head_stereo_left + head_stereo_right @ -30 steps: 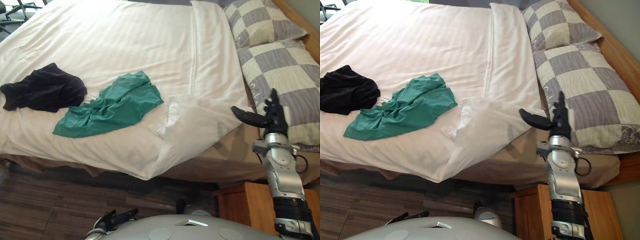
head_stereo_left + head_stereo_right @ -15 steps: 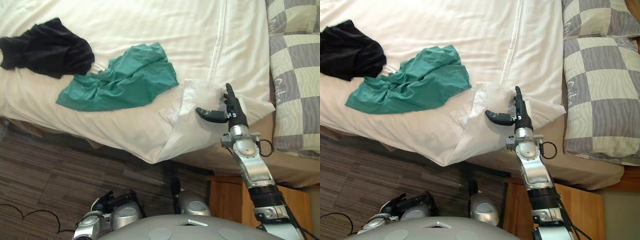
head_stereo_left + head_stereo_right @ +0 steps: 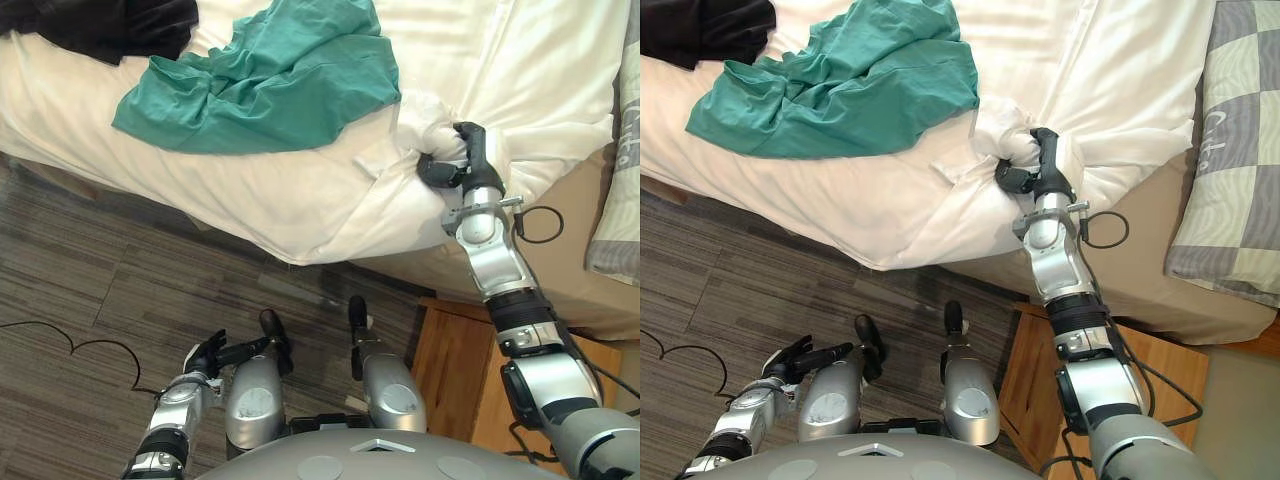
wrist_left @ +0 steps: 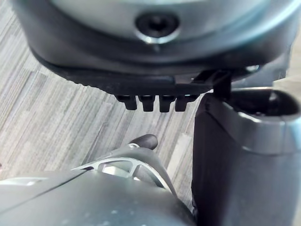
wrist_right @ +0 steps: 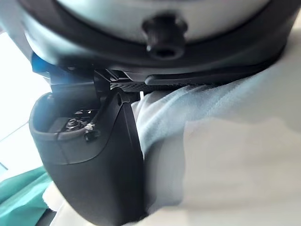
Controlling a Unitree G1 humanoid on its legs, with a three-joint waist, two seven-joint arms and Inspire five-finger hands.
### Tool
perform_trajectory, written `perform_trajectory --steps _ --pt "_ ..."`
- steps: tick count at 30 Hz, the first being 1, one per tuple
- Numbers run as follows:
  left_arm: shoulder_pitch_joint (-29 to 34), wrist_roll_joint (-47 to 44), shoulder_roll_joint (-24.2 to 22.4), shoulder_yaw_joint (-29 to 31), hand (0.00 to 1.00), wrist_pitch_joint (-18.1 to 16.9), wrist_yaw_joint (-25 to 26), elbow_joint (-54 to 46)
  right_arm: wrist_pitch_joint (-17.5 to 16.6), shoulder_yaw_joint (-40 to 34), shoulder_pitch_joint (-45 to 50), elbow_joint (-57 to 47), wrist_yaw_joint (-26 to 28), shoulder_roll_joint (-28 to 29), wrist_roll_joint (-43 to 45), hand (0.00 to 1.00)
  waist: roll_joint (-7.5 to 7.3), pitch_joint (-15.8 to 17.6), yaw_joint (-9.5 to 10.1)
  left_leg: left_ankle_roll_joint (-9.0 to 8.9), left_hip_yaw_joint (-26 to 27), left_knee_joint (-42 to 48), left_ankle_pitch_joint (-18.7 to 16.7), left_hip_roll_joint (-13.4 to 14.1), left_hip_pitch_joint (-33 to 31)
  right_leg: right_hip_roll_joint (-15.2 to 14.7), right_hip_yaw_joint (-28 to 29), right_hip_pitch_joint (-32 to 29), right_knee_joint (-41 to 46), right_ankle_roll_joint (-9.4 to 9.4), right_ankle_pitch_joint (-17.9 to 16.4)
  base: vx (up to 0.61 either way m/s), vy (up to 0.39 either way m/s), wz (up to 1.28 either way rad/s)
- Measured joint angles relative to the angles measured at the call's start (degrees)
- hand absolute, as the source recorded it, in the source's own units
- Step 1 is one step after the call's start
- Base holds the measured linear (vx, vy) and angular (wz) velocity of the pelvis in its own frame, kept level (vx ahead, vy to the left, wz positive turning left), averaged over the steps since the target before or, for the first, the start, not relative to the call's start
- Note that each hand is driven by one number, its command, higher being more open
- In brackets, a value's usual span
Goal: Tidy up the quilt and then pick up the clothes from the bed and put them into the laundry hamper
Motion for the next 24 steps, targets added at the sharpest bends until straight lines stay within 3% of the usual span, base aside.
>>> perform_trajectory --steps 7,9,10,12,17,20,24 --pt "-0.1 0.6 -0.1 0.3 1.00 1.6 2.0 0.2 -1.5 -3.4 6.8 -0.7 0.8 3.5 9.2 0.00 -2.19 -1.2 0.60 -2.19 0.2 -0.4 0.8 3.1 3.1 3.0 0.0 2.9 -0.8 0.03 -0.1 0.02 -0.069 -0.05" --pt "0.5 2.8 0.0 0.2 1.00 2.0 2.0 0.8 -3.0 -4.3 12.2 -0.8 0.3 5.6 11.8 0.00 -3.63 -3.4 0.36 -2.98 0.6 -1.6 0.9 3.2 5.1 3.2 0.1 4.4 -0.8 0.69 -1.5 0.03 -0.088 -0.09" --pt "0.9 4.3 0.1 0.2 1.00 2.7 2.0 1.2 -4.1 -5.0 15.9 -0.9 -0.6 7.0 13.6 1.00 -4.21 -5.5 0.26 -3.38 1.1 -2.3 0.9 3.0 5.9 3.2 0.2 4.8 -0.8 0.88 -2.3 0.05 -0.074 -0.11" --pt "2.6 4.8 0.0 0.1 1.00 3.0 2.0 1.5 -5.2 -6.2 20.7 -0.9 -1.4 9.4 16.2 1.00 -4.46 -8.3 -0.97 -3.78 1.6 -3.5 0.9 2.8 7.6 3.2 0.2 5.9 -0.8 0.85 -3.1 0.06 -0.040 -0.11" --pt "6.3 4.8 -1.1 -1.2 1.00 5.5 1.8 4.3 -9.8 -9.6 32.0 2.6 -2.3 12.7 22.4 1.00 -1.84 -15.6 -3.95 -4.34 3.9 -7.9 1.2 1.5 13.0 3.1 1.5 8.3 -0.7 1.11 -4.6 0.07 0.001 -0.18" --pt "6.7 4.9 -1.4 -2.6 1.00 5.5 0.7 5.9 -16.1 -13.7 35.3 9.4 -2.5 14.0 26.7 1.00 -0.59 -17.9 -4.49 -4.36 5.5 -9.6 1.2 0.6 15.5 2.8 1.8 9.3 -0.7 1.10 -5.3 0.03 -0.005 -0.22" --pt "6.6 4.7 -1.7 -2.6 1.00 5.5 -0.7 7.8 -21.4 -16.9 36.5 15.9 -1.3 14.4 31.7 1.00 0.19 -18.6 -6.01 -4.33 6.3 -10.5 1.3 -0.3 16.4 2.2 2.4 9.3 -0.7 1.15 -6.2 -0.04 -0.039 -0.12"
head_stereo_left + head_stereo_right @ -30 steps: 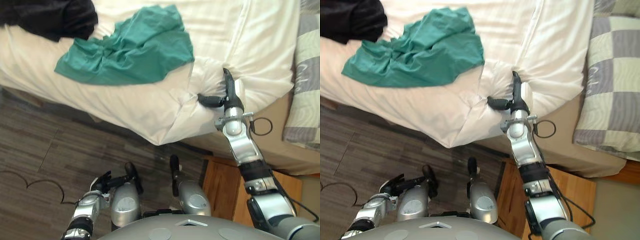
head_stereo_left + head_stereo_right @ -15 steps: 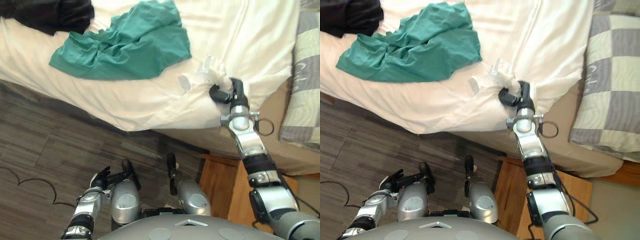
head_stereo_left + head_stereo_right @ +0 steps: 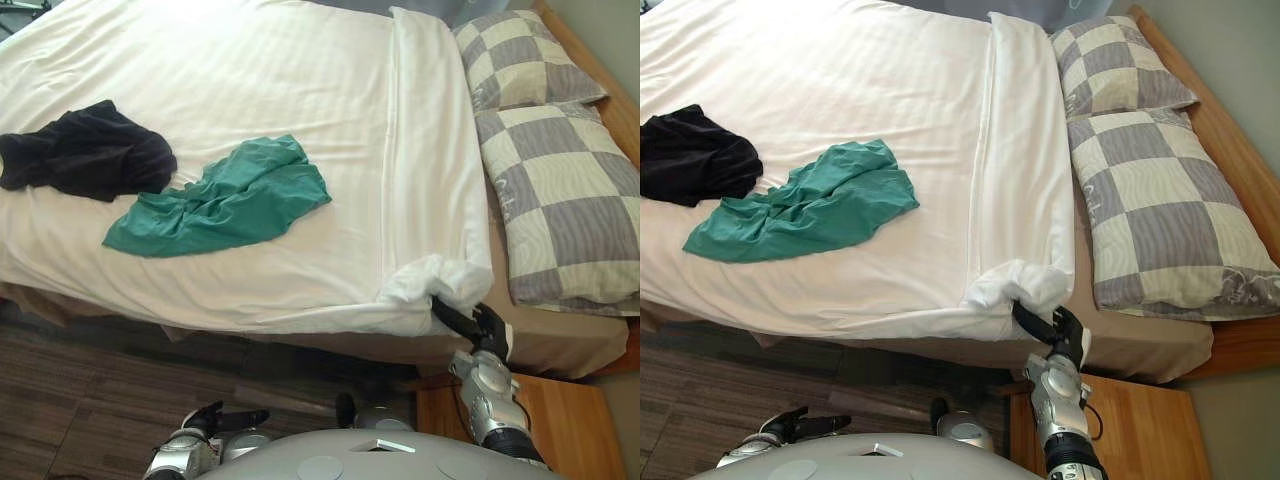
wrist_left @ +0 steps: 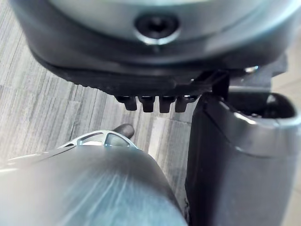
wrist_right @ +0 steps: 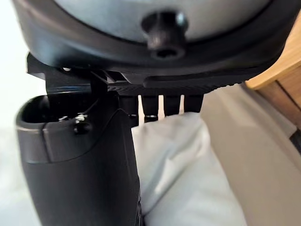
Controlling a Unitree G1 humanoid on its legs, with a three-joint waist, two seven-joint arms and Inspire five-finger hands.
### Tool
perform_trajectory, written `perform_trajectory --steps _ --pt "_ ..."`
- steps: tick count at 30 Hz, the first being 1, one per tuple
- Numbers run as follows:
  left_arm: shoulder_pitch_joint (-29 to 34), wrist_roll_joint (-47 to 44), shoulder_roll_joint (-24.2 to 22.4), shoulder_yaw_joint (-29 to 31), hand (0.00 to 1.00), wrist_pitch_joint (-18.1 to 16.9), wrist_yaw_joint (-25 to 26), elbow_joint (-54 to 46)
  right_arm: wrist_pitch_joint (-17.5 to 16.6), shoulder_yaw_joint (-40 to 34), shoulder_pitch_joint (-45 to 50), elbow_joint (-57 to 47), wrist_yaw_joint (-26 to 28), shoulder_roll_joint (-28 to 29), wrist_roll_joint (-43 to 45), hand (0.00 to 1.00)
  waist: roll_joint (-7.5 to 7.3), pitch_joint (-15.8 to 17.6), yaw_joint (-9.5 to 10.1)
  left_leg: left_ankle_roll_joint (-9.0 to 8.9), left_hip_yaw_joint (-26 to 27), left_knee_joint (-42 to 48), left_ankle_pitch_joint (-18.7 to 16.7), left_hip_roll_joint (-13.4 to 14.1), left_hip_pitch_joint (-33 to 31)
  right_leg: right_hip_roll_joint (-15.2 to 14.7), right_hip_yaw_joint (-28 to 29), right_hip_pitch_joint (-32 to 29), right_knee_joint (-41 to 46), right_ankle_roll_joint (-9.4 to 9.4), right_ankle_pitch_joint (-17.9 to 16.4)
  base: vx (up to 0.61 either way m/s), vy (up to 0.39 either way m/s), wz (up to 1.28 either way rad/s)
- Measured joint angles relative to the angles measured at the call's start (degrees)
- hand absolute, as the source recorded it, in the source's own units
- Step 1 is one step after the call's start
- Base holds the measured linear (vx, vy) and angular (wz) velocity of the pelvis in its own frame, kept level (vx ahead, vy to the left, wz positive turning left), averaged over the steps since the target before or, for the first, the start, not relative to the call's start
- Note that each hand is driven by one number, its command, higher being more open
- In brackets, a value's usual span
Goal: Tidy up the quilt and then pick up the clothes from the bed and put them into the laundry hamper
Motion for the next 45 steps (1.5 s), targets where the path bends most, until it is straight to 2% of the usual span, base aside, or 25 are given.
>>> perform_trajectory --steps 4,7,9,13,15,16,19,21,24,27,29,31,32,34,36,38,42,45 --pt "-0.1 -0.3 -0.8 0.6 1.00 0.8 -0.8 2.6 -5.1 -4.1 1.0 4.6 3.6 1.8 6.7 1.00 1.04 -0.9 -0.63 -0.39 2.1 -0.8 0.1 -0.7 1.3 -0.2 2.0 0.0 0.0 0.34 -1.9 -0.02 -0.063 -0.24" --pt "-0.1 -0.4 -1.7 1.8 1.00 1.0 -1.5 3.4 -5.8 -6.6 1.2 6.2 2.7 3.1 5.5 1.00 1.81 -1.7 -1.35 -0.94 3.0 -1.6 0.2 -0.6 2.2 0.3 3.0 0.0 0.0 0.20 -2.5 -0.02 -0.083 -0.16" --pt "-0.1 -0.6 -2.1 2.8 1.00 1.0 -2.3 3.5 -4.7 -9.4 1.1 8.1 -2.8 3.6 1.4 1.00 2.65 -1.8 -1.28 -1.08 3.4 -1.9 0.2 -0.6 2.4 0.4 3.4 0.0 0.0 0.16 -2.5 0.00 -0.056 -0.11" --pt "0.6 -1.0 -3.5 4.7 1.00 1.2 -3.8 4.1 1.1 -21.0 4.4 11.1 -19.4 3.6 -0.8 1.00 4.28 -2.0 -1.68 -1.30 4.1 -2.8 0.0 -0.8 3.0 0.5 4.0 0.1 0.1 0.19 -3.0 0.02 -0.038 -0.09" --pt "1.3 -1.0 -3.5 5.0 1.00 1.2 -4.5 4.0 2.2 -25.3 5.9 9.3 -23.3 2.6 -0.8 1.00 4.25 -2.1 -2.77 -1.37 4.2 -2.8 -0.2 -0.9 3.3 0.6 4.2 0.1 0.7 0.17 -3.6 0.01 -0.048 -0.09" --pt "1.8 -1.0 -3.4 5.0 1.00 1.2 -4.8 4.0 3.1 -27.6 6.9 6.8 -25.3 1.2 -0.8 0.00 4.02 -2.1 -3.54 -1.44 4.5 -3.1 -0.2 -0.9 3.9 0.8 4.4 0.0 1.3 0.15 -4.0 -0.03 -0.052 -0.18" --pt "2.4 -1.0 -2.9 5.0 1.00 1.1 -5.5 3.8 4.3 -30.9 8.1 -0.8 -25.8 -3.8 -1.1 0.00 3.23 -3.0 -4.52 -1.53 5.4 -3.7 -0.3 -1.3 4.0 0.9 5.6 -1.2 1.4 0.21 -4.1 -0.05 -0.048 -0.19" --pt "2.7 -1.0 -2.7 5.0 1.00 1.1 -5.4 3.3 4.4 -31.9 8.0 -5.8 -24.1 -7.0 -4.6 0.00 2.77 -3.3 -4.57 -1.48 5.4 -3.8 -0.2 -1.6 3.9 0.7 5.7 -1.6 1.7 0.25 -4.1 -0.04 -0.053 -0.05" --pt "3.3 -1.0 -2.4 4.9 1.00 1.1 -5.3 2.7 3.7 -30.7 7.0 -14.0 -20.3 -8.6 -7.9 0.00 2.27 -3.7 -4.61 -1.32 5.3 -3.7 -0.1 -1.7 3.9 0.7 5.7 -1.9 2.1 0.44 -4.2 -0.03 -0.058 0.00" --pt "4.3 -1.0 -2.4 4.5 1.00 1.0 -4.6 2.6 -0.3 -24.6 5.4 -22.4 -13.5 -8.8 -8.5 0.00 2.21 -4.0 -4.94 -1.19 5.1 -3.7 0.0 -1.6 3.7 0.7 5.6 -1.9 2.1 0.45 -4.2 -0.04 -0.067 0.02" --pt "4.5 -1.0 -2.5 4.3 1.00 1.0 -4.1 2.2 -2.8 -20.3 4.8 -27.0 -8.8 -8.8 -5.7 0.00 2.27 -4.0 -5.05 -1.16 4.9 -3.6 0.0 -1.7 3.7 0.6 5.5 -1.9 2.1 0.48 -4.2 -0.03 -0.050 0.04" --pt "4.6 -1.0 -2.8 4.3 1.00 0.6 -3.7 2.1 -7.5 -16.6 3.6 -31.7 -1.3 -7.8 2.4 0.00 2.74 -4.1 -4.42 -1.14 4.6 -3.6 0.0 -1.6 3.5 0.5 5.3 -1.9 2.0 0.50 -4.2 -0.02 -0.053 0.06" --pt "4.6 -1.0 -2.9 4.3 1.00 0.5 -3.6 2.1 -8.4 -16.0 3.2 -32.8 -0.1 -7.3 4.1 0.00 2.93 -4.2 -4.41 -1.11 4.5 -3.6 0.0 -1.6 3.5 0.5 5.2 -1.8 2.0 0.51 -4.2 -0.01 -0.056 0.12" --pt "4.8 -0.9 -2.9 3.9 1.00 -0.6 -3.2 2.2 -12.4 -14.7 2.4 -35.8 5.3 -5.6 13.7 0.00 3.32 -4.3 -4.44 -1.00 3.7 -3.6 0.1 -1.6 2.9 0.2 4.2 -1.8 1.8 0.55 -4.2 -0.01 -0.062 0.20" --pt "5.0 -0.9 -3.0 3.9 1.00 -1.5 -2.7 2.2 -14.9 -14.4 2.0 -36.9 8.8 -4.5 20.7 0.00 3.52 -4.2 -4.42 -0.99 3.3 -3.6 0.1 -1.6 2.7 0.1 3.7 -1.7 1.7 0.57 -4.2 0.00 -0.055 0.12" --pt "5.0 -0.9 -3.3 3.8 1.00 -2.9 -1.2 2.2 -17.0 -13.1 0.4 -36.9 11.0 -3.2 27.0 0.00 3.96 -3.5 -4.49 -0.92 3.3 -3.7 0.1 -1.7 2.8 0.0 3.7 -1.3 1.7 0.70 -4.1 0.00 -0.019 0.02" --pt "4.8 -1.0 -4.0 3.1 1.00 -4.4 1.2 0.9 -20.3 -10.8 -0.7 -39.1 10.9 0.8 30.7 0.00 5.39 -0.6 -4.51 -0.13 2.3 -3.4 0.2 -2.1 1.0 -1.4 3.2 -2.5 2.2 0.83 -4.0 -0.06 -0.027 0.12" --pt "3.8 -1.1 -4.8 2.2 1.00 -5.6 1.7 -2.3 -22.1 -8.9 -3.5 -41.2 9.5 1.8 30.7 0.00 7.33 4.4 -4.30 1.28 0.9 -1.5 0.4 -3.1 -3.1 -2.7 2.5 -6.5 4.5 0.84 -4.0 -0.14 -0.020 0.23"
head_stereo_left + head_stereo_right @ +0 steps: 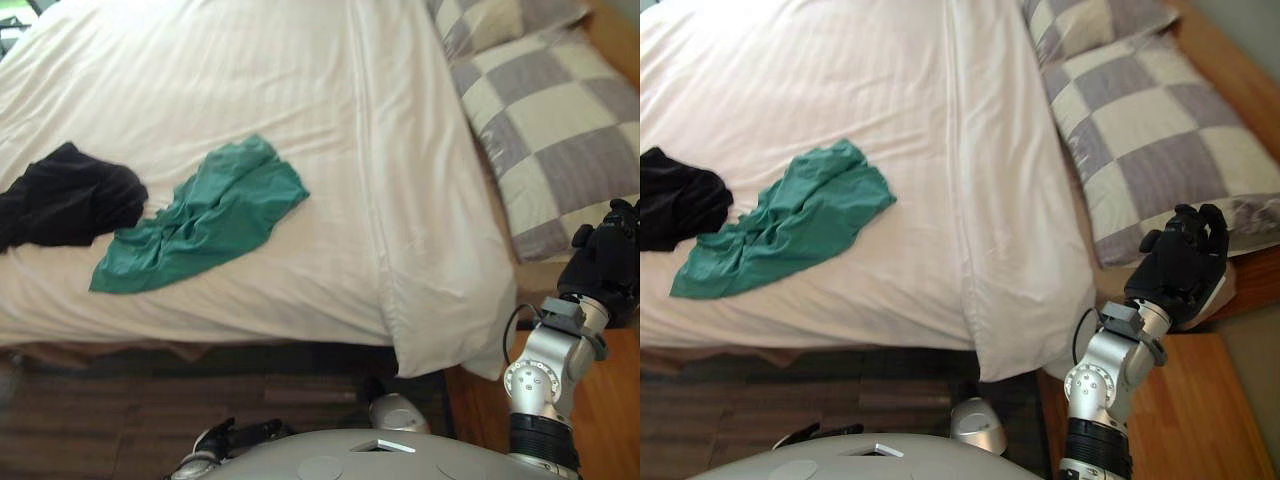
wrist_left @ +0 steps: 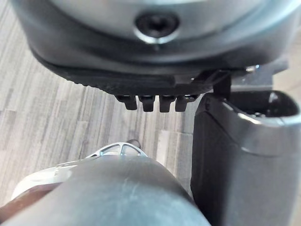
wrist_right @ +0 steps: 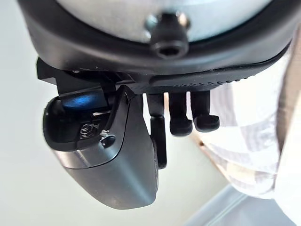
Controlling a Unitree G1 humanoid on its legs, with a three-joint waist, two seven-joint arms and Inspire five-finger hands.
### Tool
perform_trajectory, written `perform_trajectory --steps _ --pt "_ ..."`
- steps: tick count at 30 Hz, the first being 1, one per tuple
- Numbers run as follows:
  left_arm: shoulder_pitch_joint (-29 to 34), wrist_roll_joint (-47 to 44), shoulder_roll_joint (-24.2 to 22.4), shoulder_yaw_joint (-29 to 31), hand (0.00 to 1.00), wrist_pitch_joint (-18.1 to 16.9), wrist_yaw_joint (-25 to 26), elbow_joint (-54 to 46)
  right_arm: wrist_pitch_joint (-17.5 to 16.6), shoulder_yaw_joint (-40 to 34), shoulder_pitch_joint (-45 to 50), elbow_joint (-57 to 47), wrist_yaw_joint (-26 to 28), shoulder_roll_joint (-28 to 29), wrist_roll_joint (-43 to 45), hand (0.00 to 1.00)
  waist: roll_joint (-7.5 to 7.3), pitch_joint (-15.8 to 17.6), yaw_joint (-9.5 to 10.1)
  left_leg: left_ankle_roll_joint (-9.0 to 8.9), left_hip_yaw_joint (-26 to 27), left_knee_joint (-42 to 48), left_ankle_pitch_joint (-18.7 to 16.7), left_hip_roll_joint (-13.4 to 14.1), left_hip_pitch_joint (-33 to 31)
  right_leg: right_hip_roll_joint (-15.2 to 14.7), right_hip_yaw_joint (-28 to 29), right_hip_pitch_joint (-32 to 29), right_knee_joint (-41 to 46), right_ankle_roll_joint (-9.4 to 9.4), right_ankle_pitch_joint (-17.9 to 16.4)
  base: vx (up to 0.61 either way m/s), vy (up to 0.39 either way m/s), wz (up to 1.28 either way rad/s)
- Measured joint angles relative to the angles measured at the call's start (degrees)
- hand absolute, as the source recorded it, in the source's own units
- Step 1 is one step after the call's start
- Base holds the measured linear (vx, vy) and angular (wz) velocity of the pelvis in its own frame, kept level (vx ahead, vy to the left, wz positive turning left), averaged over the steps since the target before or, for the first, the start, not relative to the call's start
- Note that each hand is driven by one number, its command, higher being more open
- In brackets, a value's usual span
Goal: Tidy up the quilt and then pick up the clothes from the bed and put them into the laundry hamper
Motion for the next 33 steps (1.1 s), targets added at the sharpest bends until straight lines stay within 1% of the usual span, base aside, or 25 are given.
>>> perform_trajectory --steps 1,2,3,4,5,6,7,8,11,13,16,18,19,20,21,22,23,24,25,26,27,29,30,32,33 --pt "-0.8 -1.4 -0.4 -0.1 1.00 -0.9 0.0 -1.2 -0.7 0.4 -1.9 -0.3 -0.1 0.0 0.2 0.00 1.02 2.3 0.33 0.49 -0.1 0.7 0.1 -0.6 -1.8 -0.6 0.1 -2.0 1.0 0.01 0.0 -0.15 0.008 0.07" --pt "-1.7 -2.6 -1.2 -0.6 1.00 -1.6 0.3 -1.8 -1.4 0.7 -3.8 -0.3 0.0 0.0 0.6 0.00 2.27 4.4 1.13 0.97 0.1 1.5 0.1 -0.9 -3.4 -1.1 0.3 -4.0 2.0 0.04 0.0 -0.15 0.013 0.02" --pt "-1.9 -3.5 -1.4 -0.8 1.00 -2.1 0.5 -2.2 -1.5 0.8 -4.4 -0.3 0.0 0.0 0.7 0.00 2.97 5.3 1.57 1.14 0.2 1.9 0.1 -1.1 -4.2 -1.4 0.4 -5.0 2.6 0.32 -0.1 -0.12 0.011 0.02" --pt "-2.1 -4.4 -1.8 -1.4 1.00 -2.8 0.8 -3.0 -1.5 1.2 -5.3 -0.3 0.2 0.1 1.4 0.00 4.21 6.7 1.94 1.46 0.3 2.2 0.2 -1.7 -5.4 -1.9 1.0 -6.6 3.6 1.64 -0.4 -0.09 0.007 -0.02" --pt "-2.2 -6.2 -2.7 -1.9 1.00 -3.4 1.3 -3.8 -1.6 2.1 -5.9 -0.4 0.4 0.2 3.0 0.00 5.58 8.1 2.41 1.64 0.8 2.8 0.1 -1.8 -6.7 -2.1 1.5 -8.4 4.8 1.70 -0.4 -0.08 0.003 -0.06" --pt "-2.2 -6.6 -2.8 -1.8 1.00 -3.7 1.5 -4.2 -1.6 2.5 -6.0 -0.4 0.6 0.3 3.6 0.00 6.13 8.8 2.76 1.72 1.2 3.1 0.1 -1.8 -7.4 -2.1 1.7 -9.3 5.2 1.77 -0.4 -0.06 -0.008 -0.14" --pt "-2.7 -7.1 -3.6 -1.9 1.00 -4.3 1.8 -4.8 -1.8 3.7 -5.9 -0.3 0.7 0.7 4.9 0.00 7.07 10.2 3.02 1.74 1.5 3.7 0.1 -1.8 -8.7 -2.2 2.2 -11.0 6.2 1.96 -0.6 -0.05 -0.022 -0.13" --pt "-3.1 -8.5 -3.7 -2.2 1.00 -5.1 2.3 -4.9 -2.4 4.7 -5.8 -0.3 0.7 1.6 5.0 0.00 7.64 11.8 3.13 1.93 1.9 4.0 0.2 -1.9 -9.6 -2.4 2.7 -12.6 7.4 2.36 -0.8 -0.04 -0.028 -0.11" --pt "-3.9 -9.2 -4.0 -2.2 1.00 -7.0 2.9 -5.0 -4.7 7.3 -5.6 -0.2 2.1 2.2 4.9 0.00 8.28 14.1 2.91 2.08 2.7 4.9 0.4 -1.9 -12.0 -2.2 3.6 -16.1 9.5 2.63 -1.0 -0.03 -0.046 -0.11" --pt "-4.0 -11.2 -4.1 -2.2 1.00 -9.2 3.1 -4.7 -7.3 9.0 -5.6 0.6 4.0 2.2 4.6 0.00 8.15 15.3 2.93 2.13 3.6 5.2 0.4 -1.8 -13.2 -1.9 4.7 -18.2 10.7 2.65 -1.0 0.00 -0.046 -0.17" --pt "-4.7 -13.0 -4.0 -2.0 1.00 -12.7 3.1 -2.6 -10.2 11.3 -4.7 6.3 8.3 1.5 4.5 0.00 7.46 15.9 2.84 2.09 4.3 5.8 0.4 -1.3 -13.2 -1.3 5.2 -18.5 11.0 2.64 -1.0 0.01 -0.048 -0.11" --pt "-5.4 -13.7 -3.7 -1.5 1.00 -13.9 3.1 -1.8 -10.3 12.1 -4.1 8.3 9.8 1.3 4.3 0.00 6.72 16.3 2.67 1.91 4.7 6.0 0.3 -1.2 -13.1 -0.7 5.5 -18.5 11.0 2.64 -1.0 -0.01 -0.029 -0.11" --pt "-6.2 -15.1 -3.3 -1.3 1.00 -14.0 3.2 -1.1 -10.2 12.4 -3.2 10.5 11.0 1.0 4.0 0.00 5.82 16.6 2.66 1.70 5.1 6.4 0.0 -0.9 -13.1 -0.5 5.9 -18.4 10.8 2.65 -1.0 -0.01 -0.032 -0.18" --pt "-7.0 -15.7 -3.3 -0.3 1.00 -14.0 3.4 -0.8 -9.6 12.9 -1.6 13.1 11.8 0.6 2.3 0.00 4.79 16.7 2.67 1.62 5.5 7.5 -0.6 -0.3 -13.1 -0.2 6.1 -18.2 10.5 2.77 -0.9 0.00 -0.040 -0.20" --pt "-7.8 -16.5 -3.3 0.0 1.00 -14.0 3.7 -0.6 -8.5 13.3 0.0 15.2 12.0 -0.1 1.9 0.00 4.10 16.6 2.72 1.49 5.6 8.2 -1.1 0.1 -13.0 0.1 6.2 -17.9 10.3 2.81 -0.8 0.02 -0.033 -0.13" --pt "-8.9 -17.2 -3.7 0.0 1.00 -14.0 4.0 -0.2 -6.8 13.4 1.6 18.4 12.0 -0.6 1.2 0.00 3.53 16.5 2.74 1.39 5.7 9.0 -1.6 0.7 -12.9 0.2 6.1 -17.1 9.8 2.72 -0.7 0.05 -0.027 -0.09" --pt "-10.3 -17.3 -4.6 -0.6 1.00 -13.7 4.3 0.2 -4.2 13.3 3.3 24.5 12.0 -0.7 -0.5 0.00 2.51 15.9 2.75 1.12 5.9 9.7 -2.2 1.4 -12.8 0.6 5.9 -16.3 8.8 2.43 -0.2 0.06 -0.015 -0.07" --pt "-10.8 -17.1 -4.2 -1.0 1.00 -13.4 3.7 0.2 -2.8 13.3 4.1 27.5 11.9 -0.5 -1.0 0.00 2.02 15.6 2.86 0.94 6.0 10.1 -2.5 1.8 -12.8 0.8 5.8 -15.9 8.1 2.32 0.0 0.09 -0.015 -0.11" --pt "-12.0 -17.0 -3.8 -2.0 1.00 -13.4 3.7 0.1 0.2 13.6 5.4 34.0 11.9 0.0 -2.7 1.00 1.16 15.0 2.96 0.59 6.1 10.4 -2.8 2.6 -12.5 1.2 5.7 -14.9 6.9 2.14 0.5 0.10 -0.015 -0.12" --pt "-13.1 -17.0 -4.4 -2.3 1.00 -13.1 4.2 0.1 3.4 13.9 7.1 39.9 11.8 0.6 -3.7 1.00 0.65 14.6 3.10 0.08 6.3 10.9 -3.4 3.3 -11.8 1.5 5.4 -13.7 6.1 2.02 0.6 0.11 -0.011 -0.12" --pt "-13.4 -16.8 -4.8 -2.4 1.00 -12.8 4.5 0.1 4.6 14.0 8.1 42.3 11.8 1.2 -4.7 1.00 0.48 14.3 3.08 -0.12 6.4 11.1 -3.6 3.6 -11.3 1.6 5.4 -13.1 5.8 2.01 0.6 0.12 -0.005 -0.16" --pt "-13.4 -16.8 -6.1 -2.5 1.00 -10.9 4.9 0.0 7.7 15.2 13.5 46.0 12.2 2.9 -8.5 1.00 0.15 11.5 2.73 -1.04 7.0 10.8 -4.2 4.5 -9.6 2.3 5.0 -11.5 4.8 2.02 0.6 0.13 -0.008 -0.21" --pt "-13.4 -16.8 -6.4 -2.5 1.00 -10.2 4.9 0.1 7.8 15.3 14.7 46.1 12.2 2.7 -9.4 1.00 0.01 10.9 2.63 -1.19 7.2 10.7 -4.3 4.6 -8.9 2.3 4.7 -10.7 4.5 2.02 0.6 0.14 -0.006 -0.16" --pt "-12.9 -15.7 -7.5 -3.0 1.00 -7.1 4.8 0.7 8.5 15.6 17.0 47.9 13.5 2.9 -13.0 1.00 -0.91 7.2 2.57 -1.65 7.3 9.3 -4.2 5.3 -5.8 2.9 2.3 -7.7 3.7 2.02 0.6 0.14 -0.006 0.00" --pt "-12.5 -14.8 -7.6 -3.4 1.00 -6.5 4.7 0.8 8.7 15.6 17.2 48.5 14.0 3.1 -13.6 1.00 -1.34 6.0 2.57 -1.88 7.3 8.7 -4.1 5.3 -5.0 3.0 1.8 -6.8 3.2 2.02 0.6 0.12 -0.018 0.15"
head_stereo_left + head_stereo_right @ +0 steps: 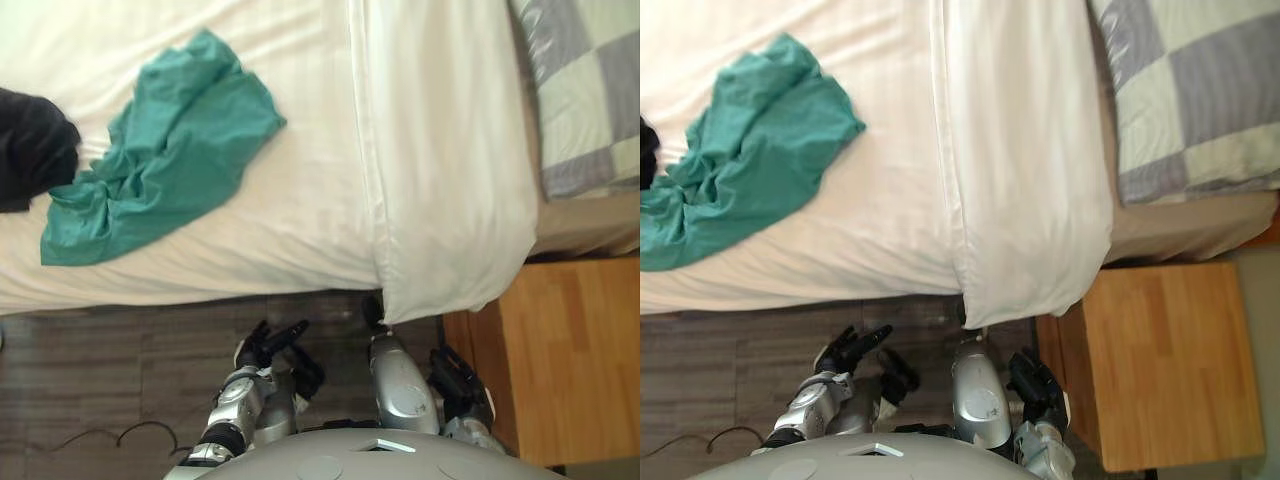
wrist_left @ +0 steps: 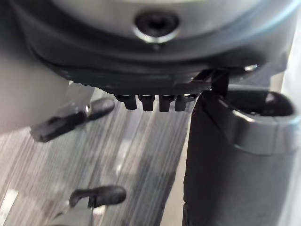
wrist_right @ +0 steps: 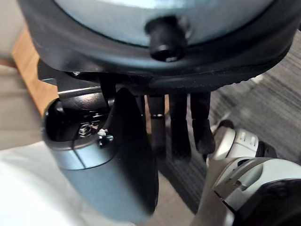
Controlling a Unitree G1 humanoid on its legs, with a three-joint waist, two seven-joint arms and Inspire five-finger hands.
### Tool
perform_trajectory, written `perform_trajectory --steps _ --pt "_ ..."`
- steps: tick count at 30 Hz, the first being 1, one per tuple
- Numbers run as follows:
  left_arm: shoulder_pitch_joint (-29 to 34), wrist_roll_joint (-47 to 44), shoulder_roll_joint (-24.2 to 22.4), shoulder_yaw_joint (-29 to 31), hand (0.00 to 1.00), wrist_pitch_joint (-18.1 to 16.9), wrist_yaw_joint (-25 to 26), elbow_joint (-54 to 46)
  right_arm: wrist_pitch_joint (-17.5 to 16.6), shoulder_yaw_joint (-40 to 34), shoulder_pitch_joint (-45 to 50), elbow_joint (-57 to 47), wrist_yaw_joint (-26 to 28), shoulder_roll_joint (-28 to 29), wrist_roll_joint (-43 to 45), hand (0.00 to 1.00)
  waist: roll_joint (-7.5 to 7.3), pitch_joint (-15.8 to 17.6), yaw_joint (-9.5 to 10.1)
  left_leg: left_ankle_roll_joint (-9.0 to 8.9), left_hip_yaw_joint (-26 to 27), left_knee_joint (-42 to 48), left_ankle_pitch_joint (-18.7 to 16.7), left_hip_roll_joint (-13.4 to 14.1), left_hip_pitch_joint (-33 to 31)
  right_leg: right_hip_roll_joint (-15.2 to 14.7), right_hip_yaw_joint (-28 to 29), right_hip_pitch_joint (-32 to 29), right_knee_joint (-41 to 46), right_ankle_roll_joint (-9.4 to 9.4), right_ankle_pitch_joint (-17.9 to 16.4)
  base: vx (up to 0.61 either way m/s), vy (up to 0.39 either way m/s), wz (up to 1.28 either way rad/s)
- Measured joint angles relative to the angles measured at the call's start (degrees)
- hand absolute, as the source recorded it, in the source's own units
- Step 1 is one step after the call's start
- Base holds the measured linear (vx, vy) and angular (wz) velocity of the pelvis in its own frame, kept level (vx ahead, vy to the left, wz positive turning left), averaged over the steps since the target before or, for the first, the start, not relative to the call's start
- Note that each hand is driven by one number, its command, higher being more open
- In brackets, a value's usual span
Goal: Tidy up the quilt and then pick up the clothes from the bed and put them into the laundry hamper
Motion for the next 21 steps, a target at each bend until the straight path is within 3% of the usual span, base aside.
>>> perform_trajectory --steps 3,4,5,6,7,11,14,18,21 --pt "1.8 3.2 -0.1 -0.6 1.00 2.8 -1.0 -0.1 -0.1 0.4 0.1 1.5 2.1 0.7 -0.2 1.00 -1.61 -4.7 -0.01 -0.76 -0.6 -1.9 0.4 0.3 3.5 0.4 -1.8 4.0 -1.8 -0.52 -0.3 0.06 -0.023 0.13" --pt "2.4 4.5 -0.3 -0.3 1.00 3.3 -1.1 -0.1 -0.1 1.1 0.2 1.6 2.9 0.8 -0.7 1.00 -1.45 -6.3 0.00 -0.86 -0.4 -2.0 0.5 0.6 4.4 0.4 -3.7 4.7 -2.3 -1.00 -0.6 0.02 -0.038 0.03" --pt "2.8 4.7 -0.3 -0.1 1.00 3.7 -1.1 -0.1 -0.1 1.1 0.2 1.8 3.0 0.9 -1.7 1.00 -1.43 -7.2 0.05 -1.06 -0.1 -2.1 0.4 0.8 4.7 0.4 -4.9 4.9 -2.3 -1.67 -1.1 0.01 -0.051 -0.11" --pt "3.1 4.7 -0.2 1.1 1.00 4.7 -1.1 -0.2 0.0 1.3 -0.1 1.9 3.2 0.9 -3.2 1.00 -1.75 -8.3 0.39 -1.45 0.8 -2.3 0.2 1.0 6.1 -0.4 -8.7 4.9 -1.1 -4.25 -2.8 -0.01 -0.042 -0.27" --pt "3.4 4.7 0.2 1.9 1.00 5.4 -1.1 -0.2 0.0 1.4 -0.6 2.1 3.5 0.8 -4.4 1.00 -1.76 -8.7 0.50 -2.11 1.7 -2.4 0.2 1.4 7.8 -0.5 -10.9 5.1 0.7 -4.45 -3.1 -0.01 -0.030 -0.33" --pt "4.8 4.6 1.3 3.6 1.00 5.8 -1.6 0.6 0.1 1.5 -2.9 5.6 4.8 -0.8 -4.6 1.00 -0.45 -10.6 0.42 -3.69 2.5 -2.8 0.8 2.3 10.6 2.7 -7.9 6.8 -0.3 -4.23 -1.9 0.03 -0.078 -0.54" --pt "4.8 4.4 1.6 4.6 1.00 6.9 -1.1 2.6 2.5 0.5 -5.4 10.1 5.2 -3.6 -8.0 1.00 1.90 -11.3 0.40 -3.74 2.5 -2.2 1.0 3.0 11.7 4.5 -4.4 8.8 -5.5 -4.33 1.6 0.02 -0.057 -0.60" --pt "6.4 3.7 2.9 6.3 1.00 6.2 -0.3 3.4 5.2 0.0 -6.3 13.3 6.0 -4.7 -15.9 1.00 1.11 -11.1 0.64 -3.25 0.2 2.4 1.3 3.3 12.2 4.0 -0.1 12.8 -13.6 -4.88 5.9 -0.05 -0.036 -0.59" --pt "7.1 3.8 3.6 6.2 1.00 5.0 -0.8 3.4 6.3 0.0 -6.7 14.4 6.9 -5.4 -17.9 1.00 0.83 -10.8 0.68 -3.12 -2.5 4.7 1.4 4.4 12.0 3.3 -5.3 12.8 -14.5 -6.63 4.7 -0.12 -0.052 -0.21"
